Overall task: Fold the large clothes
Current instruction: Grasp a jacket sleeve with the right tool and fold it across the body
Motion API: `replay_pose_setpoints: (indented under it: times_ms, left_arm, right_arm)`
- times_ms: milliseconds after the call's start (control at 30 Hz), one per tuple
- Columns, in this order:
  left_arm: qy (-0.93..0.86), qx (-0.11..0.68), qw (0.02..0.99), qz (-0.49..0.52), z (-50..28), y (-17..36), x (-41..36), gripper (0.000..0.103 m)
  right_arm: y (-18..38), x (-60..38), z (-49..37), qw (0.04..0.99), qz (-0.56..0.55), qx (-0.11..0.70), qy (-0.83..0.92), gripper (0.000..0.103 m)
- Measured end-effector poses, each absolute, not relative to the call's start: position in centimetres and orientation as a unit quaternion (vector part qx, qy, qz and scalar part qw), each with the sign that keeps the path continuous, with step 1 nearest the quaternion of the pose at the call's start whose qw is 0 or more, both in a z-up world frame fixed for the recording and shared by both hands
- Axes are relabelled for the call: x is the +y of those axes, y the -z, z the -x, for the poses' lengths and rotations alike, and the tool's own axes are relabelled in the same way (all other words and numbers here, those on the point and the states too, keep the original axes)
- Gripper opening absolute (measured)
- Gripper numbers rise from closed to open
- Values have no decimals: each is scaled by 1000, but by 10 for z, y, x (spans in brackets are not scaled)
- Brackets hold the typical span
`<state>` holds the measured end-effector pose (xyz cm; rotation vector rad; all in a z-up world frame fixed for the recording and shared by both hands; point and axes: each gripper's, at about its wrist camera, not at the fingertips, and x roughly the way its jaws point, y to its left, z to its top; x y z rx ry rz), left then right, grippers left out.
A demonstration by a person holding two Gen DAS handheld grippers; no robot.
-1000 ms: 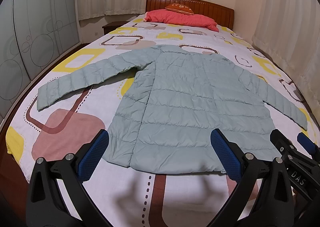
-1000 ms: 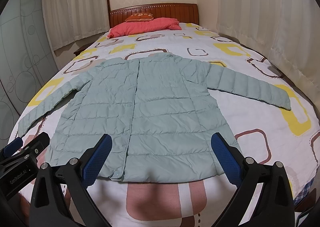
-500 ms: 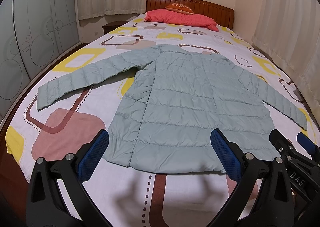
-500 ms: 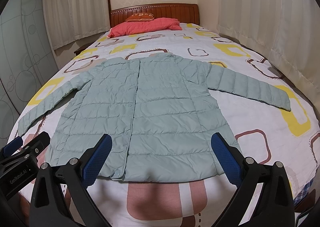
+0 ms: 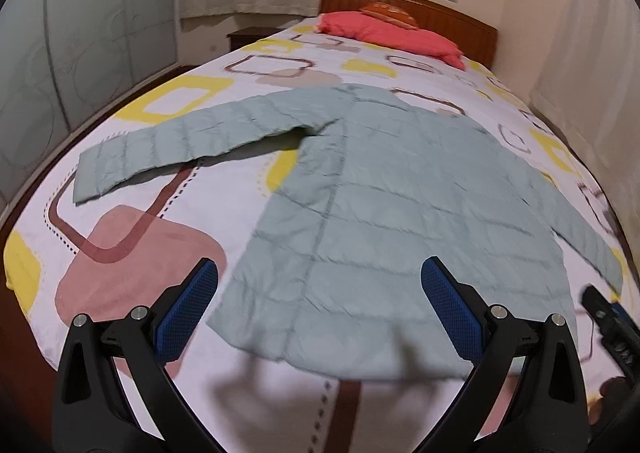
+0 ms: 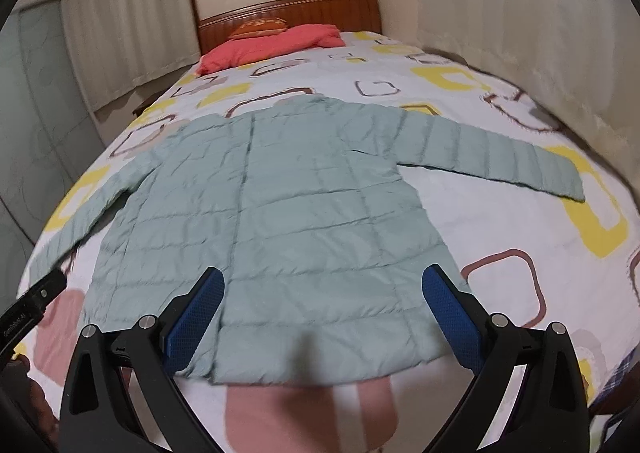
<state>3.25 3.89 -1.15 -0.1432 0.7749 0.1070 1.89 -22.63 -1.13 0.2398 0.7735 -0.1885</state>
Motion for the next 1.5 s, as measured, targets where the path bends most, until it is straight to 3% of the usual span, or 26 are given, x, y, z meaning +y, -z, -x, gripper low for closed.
replay_pose_setpoints:
  times_ms: [200,267,300,333,367,467,533,567,700,900,1033,1167,1200,1233,1300,1333,1500]
  left_arm:
    - [-60,421,893,146,-72,44,83,101]
    - [-86,425,889,145,-83,56,98,98]
    - [-98,427,887,146,-87,62,104,87]
    - [-110,433,881,153,-94,70,112,80]
    - [-118,445,872,164,-100,77,119,75]
    - [-139,459,855,199,-112,94,143,75]
    - [-157,449,849,229,-118,100,161,75]
    - [-160,443,849,242,-120,101,167,78]
    - [-189,411,851,268,-127,102,182,88]
    - [-217,388,856,266,-135,106,181,92]
    - [-225,383,862,242,-136,109,177,94]
    - [-228,384,863,234,-135,109,175,94]
    - [-229,382,864,236,-135,108,176,94]
    - [-232,379,864,237,-135,107,177,94]
    - [-244,373,862,240,-131,105,180,94]
    - [-259,371,860,237,-129,103,182,94]
    - [-296,383,846,224,-128,109,199,94]
  right_arm:
    - [45,-319,-34,878,-270,384,91,97]
    - [53,-345,-35,872,-294,376,108,82]
    - [58,-360,-37,869,-300,374,123,55]
    - [62,-370,-38,864,-303,377,138,49]
    - [69,-386,-39,858,-316,376,153,49]
    - [83,-427,-40,847,-363,352,167,50]
    - [92,-457,-38,838,-398,327,182,65]
    - [95,-469,-38,834,-412,316,190,66]
    - [110,-517,-39,813,-465,271,222,66]
    - [125,-566,-52,798,-507,214,245,67]
    - [126,-582,-57,806,-513,167,245,74]
    - [127,-595,-57,810,-511,134,254,73]
    - [127,-597,-58,810,-508,134,262,65]
    - [126,-600,-57,809,-501,140,275,48]
    - [128,-601,-59,807,-499,157,274,23]
    - [128,-602,-59,807,-500,163,270,16]
    - [91,-579,-72,847,-430,167,263,10]
